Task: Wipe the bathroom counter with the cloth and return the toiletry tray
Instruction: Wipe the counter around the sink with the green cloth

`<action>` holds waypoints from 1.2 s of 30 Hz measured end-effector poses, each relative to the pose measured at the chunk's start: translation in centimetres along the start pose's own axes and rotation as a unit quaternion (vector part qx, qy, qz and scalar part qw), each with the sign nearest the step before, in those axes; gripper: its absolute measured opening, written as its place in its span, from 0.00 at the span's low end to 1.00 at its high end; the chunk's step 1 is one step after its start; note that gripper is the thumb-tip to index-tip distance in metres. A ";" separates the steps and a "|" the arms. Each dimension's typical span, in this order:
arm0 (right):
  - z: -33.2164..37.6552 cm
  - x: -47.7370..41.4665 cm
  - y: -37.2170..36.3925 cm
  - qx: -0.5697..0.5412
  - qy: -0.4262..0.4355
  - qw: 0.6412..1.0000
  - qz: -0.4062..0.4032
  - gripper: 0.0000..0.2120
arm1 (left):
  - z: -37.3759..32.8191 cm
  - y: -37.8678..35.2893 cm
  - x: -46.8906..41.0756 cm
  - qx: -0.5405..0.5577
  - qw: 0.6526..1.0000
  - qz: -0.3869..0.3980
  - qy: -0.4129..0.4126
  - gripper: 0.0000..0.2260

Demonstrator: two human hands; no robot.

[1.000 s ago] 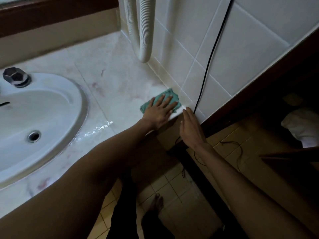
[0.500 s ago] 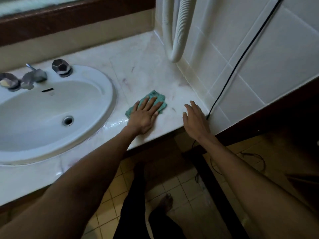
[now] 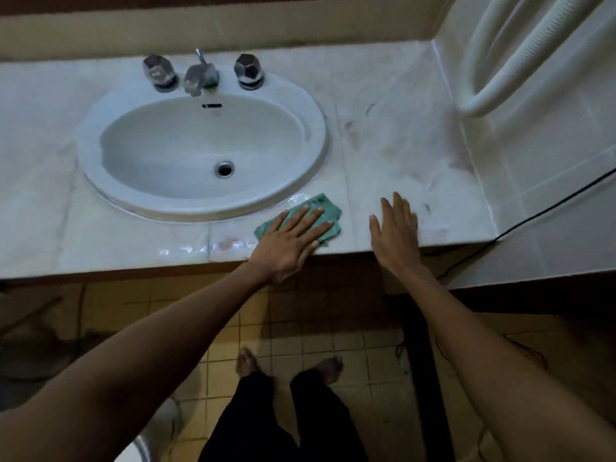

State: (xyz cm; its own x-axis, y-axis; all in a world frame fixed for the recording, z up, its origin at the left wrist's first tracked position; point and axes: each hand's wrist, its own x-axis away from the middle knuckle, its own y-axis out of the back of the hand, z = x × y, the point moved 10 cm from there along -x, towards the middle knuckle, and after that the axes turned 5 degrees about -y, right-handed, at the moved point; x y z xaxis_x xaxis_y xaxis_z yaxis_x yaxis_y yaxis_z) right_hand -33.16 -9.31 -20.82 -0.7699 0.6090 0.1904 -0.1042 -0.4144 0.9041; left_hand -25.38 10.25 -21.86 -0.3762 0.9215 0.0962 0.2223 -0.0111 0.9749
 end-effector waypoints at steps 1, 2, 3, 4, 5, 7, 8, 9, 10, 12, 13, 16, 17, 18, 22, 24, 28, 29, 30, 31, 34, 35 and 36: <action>1.2 0.3 -0.6 0.000 0.008 1.000 0.006 0.25 | 0.8 0.2 1.1 0.003 1.000 0.001 0.003 0.23; 2.4 0.6 -1.1 -0.001 0.014 1.000 0.009 0.25 | 1.6 0.3 2.1 0.006 1.000 0.004 0.005 0.23; 3.7 0.8 -1.6 -0.001 0.020 1.000 0.012 0.25 | 2.4 0.4 3.1 0.010 1.000 0.006 0.006 0.23; 4.8 1.0 -2.1 -0.002 0.024 1.000 0.017 0.25 | 3.0 0.4 4.0 0.016 1.000 0.011 0.007 0.23; 6.2 1.3 -2.6 -0.005 0.031 0.999 0.023 0.25 | 3.8 0.3 5.1 0.023 1.000 0.018 0.009 0.23; 9.8 2.1 -3.8 -0.027 0.057 0.997 0.037 0.24 | 6.0 0.4 7.7 0.030 0.999 0.025 0.017 0.23; 12.0 2.6 -4.3 -0.044 0.076 0.995 0.040 0.22 | 7.2 0.5 9.2 0.030 0.999 0.025 0.023 0.23; 14.3 3.3 -4.5 -0.063 0.098 0.993 0.035 0.21 | 8.5 0.6 10.7 0.030 0.999 0.025 0.027 0.23; 16.7 4.0 -4.4 -0.078 0.121 0.989 0.017 0.19 | 9.7 0.7 12.2 0.026 0.999 0.023 0.032 0.23; 21.7 5.3 -3.9 -0.088 0.171 0.981 -0.042 0.15 | 12.2 1.1 15.4 0.020 0.999 0.018 0.044 0.23; 24.1 6.0 -3.9 -0.091 0.196 0.974 -0.062 0.13 | 13.5 1.3 17.0 0.023 0.998 0.015 0.055 0.23; 30.2 6.4 -5.8 -0.109 0.234 0.965 -0.049 0.11 | 18.4 2.2 21.9 0.026 0.995 -0.005 0.099 0.23; 31.9 6.2 -7.0 -0.111 0.236 0.965 -0.031 0.12 | 20.3 2.4 23.6 0.024 0.993 -0.012 0.118 0.23; 33.4 5.9 -8.2 -0.107 0.236 0.966 -0.016 0.14 | 22.3 2.7 25.3 0.022 0.990 -0.019 0.139 0.23; 38.4 5.1 -12.6 -0.060 0.227 0.971 0.037 0.21 | 31.3 3.5 30.2 0.048 0.957 -0.046 0.284 0.23; 40.4 5.1 -13.9 -0.039 0.221 0.973 0.053 0.23 | 33.7 4.0 30.7 0.072 0.921 -0.083 0.375 0.23; 43.5 5.5 -15.6 -0.007 0.210 0.974 0.080 0.26 | 32.6 3.7 29.2 0.091 0.882 -0.112 0.448 0.24; 44.2 5.7 -15.8 -0.001 0.215 0.973 0.079 0.25 | 32.0 3.4 29.1 0.091 0.894 -0.103 0.426 0.24; 45.0 5.8 -16.0 0.008 0.226 0.971 0.077 0.24 | 31.6 3.3 29.3 0.089 0.914 -0.089 0.385 0.24; 45.9 5.9 -16.2 0.018 0.242 0.967 0.076 0.22 | 31.2 3.2 29.8 0.083 0.937 -0.073 0.332 0.24; 48.6 6.1 -17.0 0.037 0.295 0.952 0.073 0.17 | 32.1 3.1 32.9 0.042 0.976 -0.046 0.211 0.23; 49.6 6.0 -17.4 0.041 0.311 0.947 0.073 0.16 | 33.6 3.1 34.1 0.036 0.976 -0.045 0.209 0.23; 50.4 5.9 -17.8 0.042 0.324 0.942 0.072 0.17 | 35.3 3.2 35.0 0.038 0.973 -0.047 0.224 0.23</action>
State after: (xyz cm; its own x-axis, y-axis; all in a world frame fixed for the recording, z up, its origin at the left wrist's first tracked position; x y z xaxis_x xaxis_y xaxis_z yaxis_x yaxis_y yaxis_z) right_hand -4.14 35.80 -16.51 -0.9979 -0.0009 0.0646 0.0598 -0.3889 0.9193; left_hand -6.07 56.22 -22.44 -0.7491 0.6547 0.1011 0.2267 0.1100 0.9677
